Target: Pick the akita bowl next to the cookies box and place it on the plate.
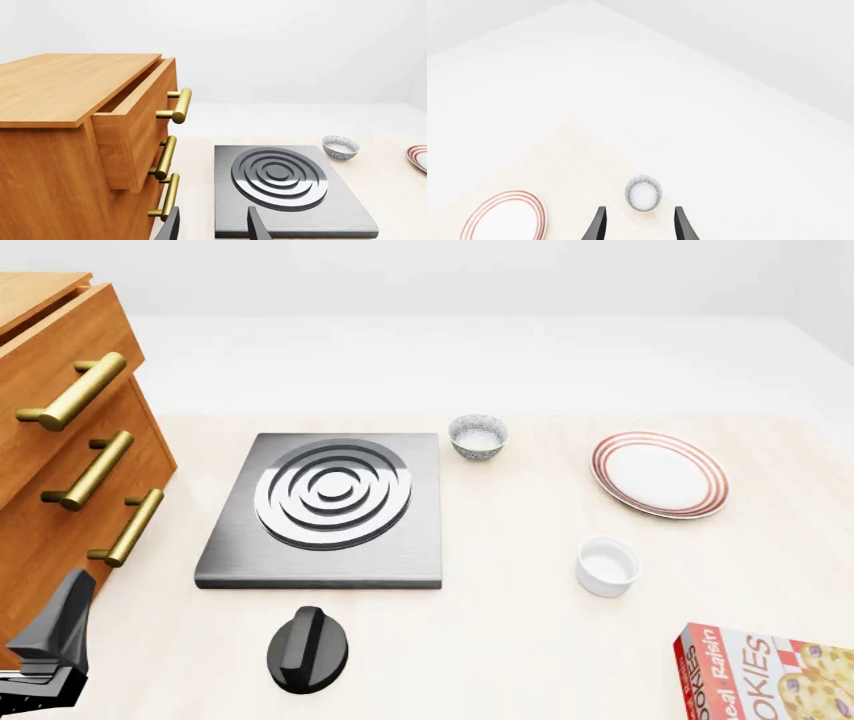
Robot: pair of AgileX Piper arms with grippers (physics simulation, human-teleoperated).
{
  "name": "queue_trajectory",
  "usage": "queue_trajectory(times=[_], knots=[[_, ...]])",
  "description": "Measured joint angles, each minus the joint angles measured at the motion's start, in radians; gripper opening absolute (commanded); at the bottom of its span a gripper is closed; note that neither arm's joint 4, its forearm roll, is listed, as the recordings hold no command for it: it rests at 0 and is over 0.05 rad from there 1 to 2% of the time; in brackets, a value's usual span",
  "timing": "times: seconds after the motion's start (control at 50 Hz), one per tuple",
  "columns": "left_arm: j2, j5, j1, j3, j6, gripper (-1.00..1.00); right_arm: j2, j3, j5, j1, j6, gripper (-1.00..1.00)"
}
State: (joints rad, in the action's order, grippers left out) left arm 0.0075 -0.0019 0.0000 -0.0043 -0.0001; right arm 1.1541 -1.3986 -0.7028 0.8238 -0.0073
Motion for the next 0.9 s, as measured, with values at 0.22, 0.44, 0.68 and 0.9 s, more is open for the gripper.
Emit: queue_trajectory(times=[0.22, 0.44, 0.68, 0.9], knots=[[0.000, 0.000, 0.000, 0.000, 0.000, 1.00, 0.246, -0.211, -0.040, 0.138, 0.021, 1.00], [0.000, 0.000, 0.000, 0.000, 0.000, 1.00, 0.417, -0.312, -0.045, 0.212, 0.071, 1.00], [0.000, 0.000, 0.000, 0.000, 0.000, 1.00, 0.495, -0.246, 0.025, 0.229, 0.087, 1.00], [0.000, 0.000, 0.000, 0.000, 0.000, 1.00, 0.542, -0.172, 0.094, 0.234, 0.087, 1.00]])
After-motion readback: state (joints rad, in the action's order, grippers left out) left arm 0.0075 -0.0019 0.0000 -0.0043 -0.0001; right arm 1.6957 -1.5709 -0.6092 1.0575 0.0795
